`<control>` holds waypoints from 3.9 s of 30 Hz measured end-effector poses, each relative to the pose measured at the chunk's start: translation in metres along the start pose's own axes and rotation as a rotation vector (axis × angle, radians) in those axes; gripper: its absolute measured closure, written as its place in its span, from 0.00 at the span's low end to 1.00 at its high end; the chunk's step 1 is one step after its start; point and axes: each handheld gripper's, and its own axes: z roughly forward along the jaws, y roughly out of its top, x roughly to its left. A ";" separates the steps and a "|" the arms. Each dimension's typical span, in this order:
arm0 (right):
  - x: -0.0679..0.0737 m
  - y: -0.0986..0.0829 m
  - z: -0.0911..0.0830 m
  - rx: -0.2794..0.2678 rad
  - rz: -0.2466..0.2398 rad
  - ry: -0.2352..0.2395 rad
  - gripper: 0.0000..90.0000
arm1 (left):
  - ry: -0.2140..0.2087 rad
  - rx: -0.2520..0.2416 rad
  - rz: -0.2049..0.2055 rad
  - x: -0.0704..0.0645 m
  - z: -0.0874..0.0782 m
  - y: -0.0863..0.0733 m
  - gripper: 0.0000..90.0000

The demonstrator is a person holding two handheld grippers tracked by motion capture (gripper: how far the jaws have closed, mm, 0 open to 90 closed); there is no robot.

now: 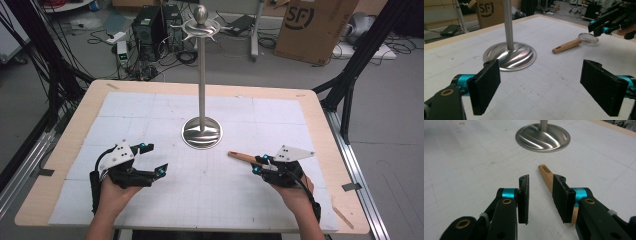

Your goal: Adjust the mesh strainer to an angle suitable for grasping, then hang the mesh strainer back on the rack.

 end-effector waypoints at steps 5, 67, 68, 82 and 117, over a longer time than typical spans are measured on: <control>-0.003 -0.005 -0.002 -0.006 0.027 -0.001 0.71 | -0.012 0.006 0.001 -0.002 0.003 -0.002 0.19; -0.028 0.002 0.008 0.088 -0.022 -0.083 0.33 | -0.007 -0.010 0.008 0.000 0.000 0.003 0.19; -0.030 0.003 0.009 0.100 -0.024 -0.085 0.34 | -0.007 -0.010 0.008 0.000 0.000 0.003 0.19; -0.042 0.010 0.026 0.239 -0.050 -0.033 0.45 | -0.006 -0.011 0.001 0.001 -0.001 0.002 0.19; -0.044 0.005 0.044 0.455 -0.050 -0.018 0.73 | -0.008 -0.012 0.003 0.002 -0.003 0.002 0.19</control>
